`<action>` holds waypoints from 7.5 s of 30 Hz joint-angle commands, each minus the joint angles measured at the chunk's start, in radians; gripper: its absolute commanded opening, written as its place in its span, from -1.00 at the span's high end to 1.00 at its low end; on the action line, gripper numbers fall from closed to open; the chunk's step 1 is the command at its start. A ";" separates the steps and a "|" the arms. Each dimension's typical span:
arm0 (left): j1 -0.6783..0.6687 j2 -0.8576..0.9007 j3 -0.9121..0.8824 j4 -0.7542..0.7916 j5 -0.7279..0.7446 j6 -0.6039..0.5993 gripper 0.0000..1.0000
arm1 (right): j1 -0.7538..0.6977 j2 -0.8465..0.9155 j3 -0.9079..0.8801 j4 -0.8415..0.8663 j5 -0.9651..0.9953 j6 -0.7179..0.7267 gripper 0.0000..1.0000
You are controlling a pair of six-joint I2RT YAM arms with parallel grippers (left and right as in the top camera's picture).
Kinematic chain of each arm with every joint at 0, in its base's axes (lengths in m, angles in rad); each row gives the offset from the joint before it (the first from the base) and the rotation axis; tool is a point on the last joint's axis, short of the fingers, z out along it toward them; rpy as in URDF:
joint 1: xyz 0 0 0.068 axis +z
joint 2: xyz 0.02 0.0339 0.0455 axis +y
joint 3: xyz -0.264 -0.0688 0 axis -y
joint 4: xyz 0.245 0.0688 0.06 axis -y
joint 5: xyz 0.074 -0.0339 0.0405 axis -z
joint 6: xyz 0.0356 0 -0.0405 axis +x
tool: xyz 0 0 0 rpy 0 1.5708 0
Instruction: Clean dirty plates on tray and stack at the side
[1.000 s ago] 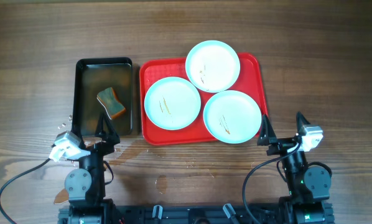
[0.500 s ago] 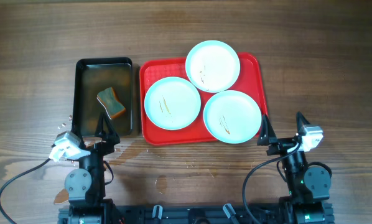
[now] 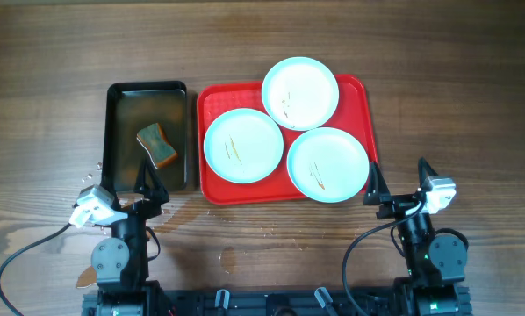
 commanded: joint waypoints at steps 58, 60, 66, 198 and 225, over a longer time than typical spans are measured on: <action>0.007 -0.007 -0.005 0.001 -0.010 -0.002 -1.00 | 0.001 -0.003 -0.001 0.003 0.010 0.011 -1.00; 0.007 -0.007 -0.005 0.001 -0.010 -0.002 -1.00 | 0.001 -0.003 -0.001 0.003 0.010 0.011 -0.99; 0.007 -0.007 -0.005 0.001 -0.010 -0.002 -1.00 | 0.001 -0.003 -0.001 0.003 0.010 0.011 -0.99; 0.007 -0.007 -0.005 0.003 -0.010 -0.002 -1.00 | 0.001 -0.002 -0.001 0.002 0.006 0.020 -0.99; 0.007 0.511 0.787 -0.570 0.279 0.038 -0.99 | 0.001 0.628 0.673 -0.272 -0.456 0.053 -1.00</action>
